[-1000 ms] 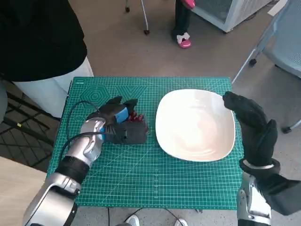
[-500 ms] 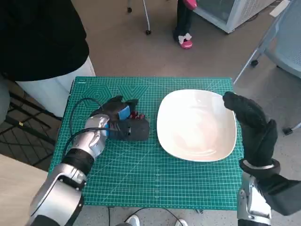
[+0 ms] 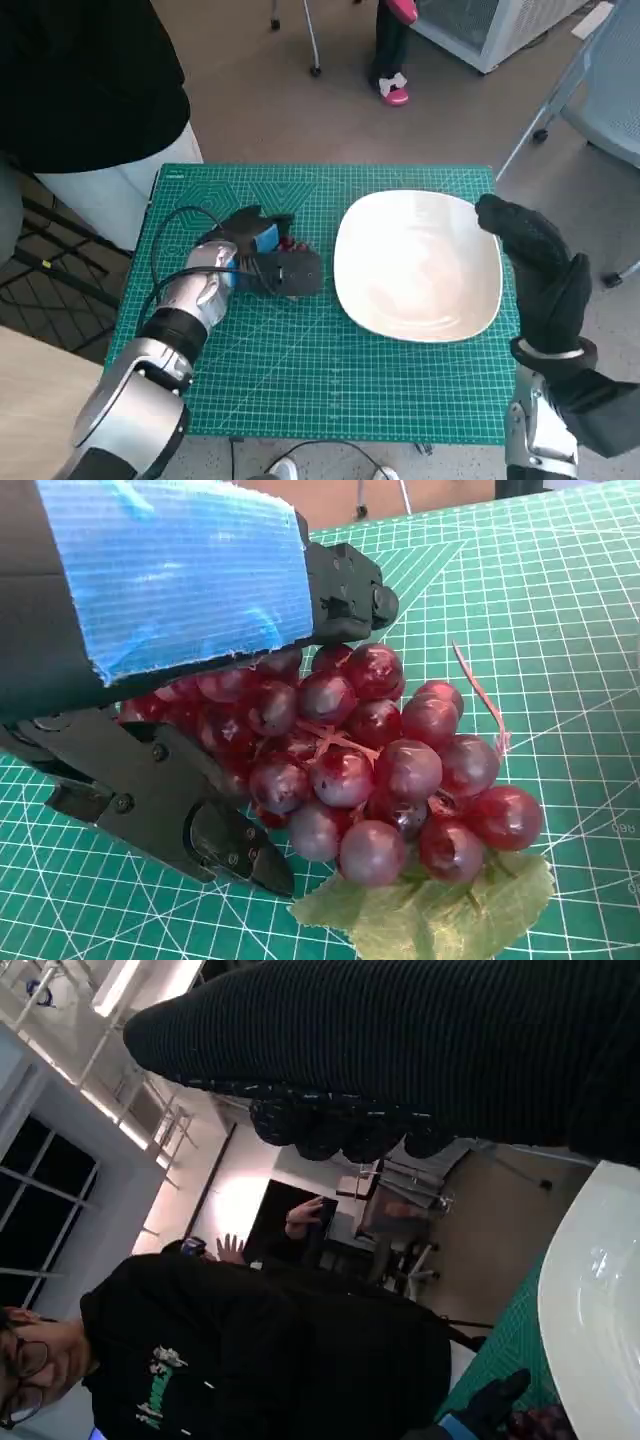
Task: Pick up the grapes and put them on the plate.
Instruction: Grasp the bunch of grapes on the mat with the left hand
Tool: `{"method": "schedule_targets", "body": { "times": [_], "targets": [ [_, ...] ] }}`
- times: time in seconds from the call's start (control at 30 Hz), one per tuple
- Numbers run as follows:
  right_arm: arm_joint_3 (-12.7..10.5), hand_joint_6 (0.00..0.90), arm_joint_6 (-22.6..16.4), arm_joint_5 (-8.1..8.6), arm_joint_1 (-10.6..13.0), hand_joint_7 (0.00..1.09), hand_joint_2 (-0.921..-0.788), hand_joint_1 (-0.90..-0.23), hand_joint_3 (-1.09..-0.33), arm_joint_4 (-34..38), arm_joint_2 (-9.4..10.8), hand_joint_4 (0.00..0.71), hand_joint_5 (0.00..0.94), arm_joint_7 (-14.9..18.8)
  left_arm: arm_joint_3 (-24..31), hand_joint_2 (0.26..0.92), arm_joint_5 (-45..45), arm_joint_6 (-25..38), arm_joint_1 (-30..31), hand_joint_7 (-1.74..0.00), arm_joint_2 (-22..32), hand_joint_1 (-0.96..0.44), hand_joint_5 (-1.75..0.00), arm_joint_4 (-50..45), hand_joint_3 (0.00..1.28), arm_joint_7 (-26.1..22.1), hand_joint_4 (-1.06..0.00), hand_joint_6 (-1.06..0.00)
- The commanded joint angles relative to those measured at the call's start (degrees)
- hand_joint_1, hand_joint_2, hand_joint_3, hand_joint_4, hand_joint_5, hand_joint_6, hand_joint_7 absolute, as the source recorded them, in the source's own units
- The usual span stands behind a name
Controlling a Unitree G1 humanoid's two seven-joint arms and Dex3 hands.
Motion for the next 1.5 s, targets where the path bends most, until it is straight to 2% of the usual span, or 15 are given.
{"method": "schedule_targets", "body": {
  "times": [0.03,0.57,0.67,0.77,0.83,0.97,1.0,1.07,1.13,1.2,1.27,1.37,1.5],
  "targets": [
    [-0.1,0.136,0.5,-0.12,0.7,0.26,-0.921,-0.615,-0.852,1.0,-0.2,0.433,0.001,0.1,-1.4,0.77,0.1,-0.1,2.5,-0.01,-1.1,0.06,-0.01,2.3,0.02,-0.7,-0.08,-0.26],
    [-0.1,0.137,0.8,0.02,0.6,0.26,-0.921,-0.614,-0.852,0.7,-0.4,0.433,0.001,0.2,-3.0,0.857,0.4,-0.4,2.6,-0.01,-1.4,0.09,-0.02,3.0,0.04,3.5,-0.24,-0.36],
    [-0.1,0.137,0.8,-0.03,0.6,0.26,-0.921,-0.613,-0.853,0.8,-0.4,0.433,0.001,0.2,-2.9,0.868,0.1,-0.6,2.8,-0.01,-1.4,0.08,-0.02,3.2,0.04,4.1,-0.29,-0.39],
    [-0.1,0.137,0.7,-0.09,0.6,0.26,-0.921,-0.612,-0.854,0.7,-0.4,0.433,0.001,0.2,-3.0,0.876,0.2,-1.1,3.0,-0.01,-1.5,0.08,-0.07,3.5,0.03,4.7,-0.4,-0.41],
    [-0.1,0.137,0.7,-0.08,0.6,0.26,-0.921,-0.612,-0.854,0.7,-0.4,0.433,0.0,0.2,-3.3,0.885,0.5,-1.3,3.1,-0.01,-1.6,0.09,-0.28,3.8,0.03,5.2,-0.46,-0.44],
    [-0.2,0.138,0.7,-0.05,0.7,0.26,-0.921,-0.611,-0.853,0.7,-0.4,0.433,0.001,0.2,-4.8,0.911,1.8,-1.7,3.0,-0.02,-1.3,0.26,-1.11,4.3,0.19,6.5,-0.46,-0.52],
    [-0.2,0.138,0.7,-0.03,0.7,0.26,-0.921,-0.611,-0.853,0.8,-0.5,0.433,0.001,0.2,-5.2,0.914,2.2,-1.7,3.0,-0.04,-1.2,0.29,-1.23,4.3,0.22,6.8,-0.45,-0.55],
    [-0.2,0.138,0.7,0.01,0.7,0.26,-0.921,-0.611,-0.852,0.8,-0.5,0.433,0.001,0.3,-6.1,0.918,2.9,-1.6,2.9,-0.07,-1.1,0.32,-1.37,4.5,0.26,7.5,-0.44,-0.62],
    [-0.2,0.138,0.7,0.07,0.7,0.26,-0.921,-0.612,-0.852,0.7,-0.5,0.433,0.001,0.3,-6.8,0.919,3.3,-1.2,2.8,-0.33,-1.1,0.26,-1.43,4.5,0.27,7.9,-0.45,-0.6],
    [-0.2,0.138,0.7,0.11,0.7,0.26,-0.921,-0.612,-0.851,0.8,-0.5,0.433,0.0,0.3,-7.3,0.92,3.6,-0.8,2.7,-0.77,-1.1,0.14,-1.47,4.5,0.27,8.3,-0.47,-0.51],
    [-0.3,0.138,0.7,0.12,0.6,0.26,-0.921,-0.612,-0.851,0.9,-0.5,0.433,0.0,0.4,-7.6,0.92,3.6,-0.5,2.6,-1.03,-1.2,0.07,-1.47,4.5,0.26,8.5,-0.47,-0.47],
    [-0.3,0.138,0.6,0.11,0.6,0.26,-0.921,-0.612,-0.851,1.1,-0.4,0.433,0.0,0.4,-7.6,0.921,3.5,-0.4,2.5,-1.23,-1.2,0.02,-1.42,4.4,0.24,8.6,-0.48,-0.46],
    [-0.3,0.139,0.6,0.08,0.5,0.26,-0.921,-0.612,-0.851,1.2,-0.4,0.433,0.0,0.4,-7.4,0.921,3.0,-0.5,2.4,-1.34,-1.2,0.01,-1.35,4.3,0.23,8.3,-0.49,-0.47]
  ]
}}
